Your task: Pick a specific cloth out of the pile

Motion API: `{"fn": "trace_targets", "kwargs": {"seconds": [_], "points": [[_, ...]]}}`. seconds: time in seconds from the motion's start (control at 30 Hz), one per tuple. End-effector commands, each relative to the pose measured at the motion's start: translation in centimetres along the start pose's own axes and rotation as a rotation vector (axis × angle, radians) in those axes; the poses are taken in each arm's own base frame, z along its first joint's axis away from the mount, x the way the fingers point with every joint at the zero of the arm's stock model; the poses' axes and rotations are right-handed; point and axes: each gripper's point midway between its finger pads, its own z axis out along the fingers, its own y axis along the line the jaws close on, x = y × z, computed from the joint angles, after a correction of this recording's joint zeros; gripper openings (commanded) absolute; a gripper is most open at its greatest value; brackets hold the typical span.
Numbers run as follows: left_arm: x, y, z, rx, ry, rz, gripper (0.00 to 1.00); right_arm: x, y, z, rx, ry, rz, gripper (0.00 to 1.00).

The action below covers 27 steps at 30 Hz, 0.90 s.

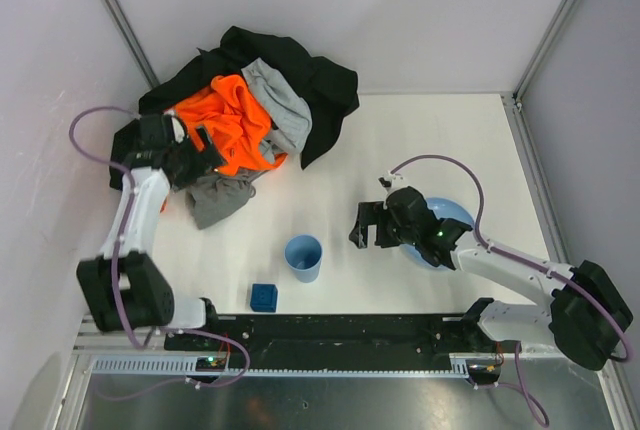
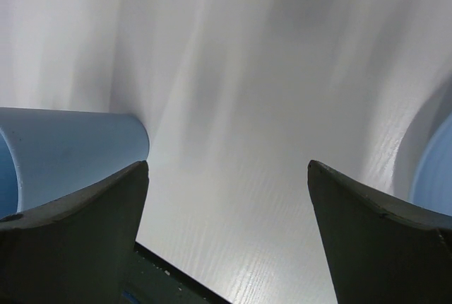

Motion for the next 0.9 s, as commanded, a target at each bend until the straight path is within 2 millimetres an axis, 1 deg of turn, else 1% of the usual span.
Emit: {"fn": "trace_targets", "kwargs": {"seconds": [0.0,0.1,0.23,0.37,0.5,0.57,0.73,0.87], "points": [[2.5,-1.0,-3.4,0.121,-0.088,0.030,1.00,-2.1,2.0,0.2,-0.034,-0.056,0.015,0.99],[4.1,-0.6,-5.0,0.147,-0.157,0.057,1.00,-2.0,2.7,0.5,-0.046,-0.051,0.010,0.99],[5.4,-0.1,-5.9,0.166,-0.215,0.068,1.00,-2.4,3.7,1.0,-0.061,-0.044,-0.002,0.99],[4.7,-1.0,-7.1,0.218,-0.277,0.101,1.00,-3.3,4.8,1.7,-0.069,-0.041,-0.002,0.99],[3.6,-1.3,-8.1,0.216,-0.324,0.149,1.00,-4.2,6.3,3.0,-0.092,-0.036,0.001,0.99],[3.4,-1.3,-8.4,0.213,-0.338,0.156,1.00,-4.3,7.1,4.2,-0.108,-0.021,0.002,0.99],[3.6,-1.2,-8.7,0.222,-0.354,0.168,1.00,-5.1,9.8,7.1,-0.171,0.007,0.011,0.99],[3.3,-0.8,-8.5,0.193,-0.367,0.163,1.00,-5.8,12.0,9.5,-0.219,0.027,0.024,0.99]]}}
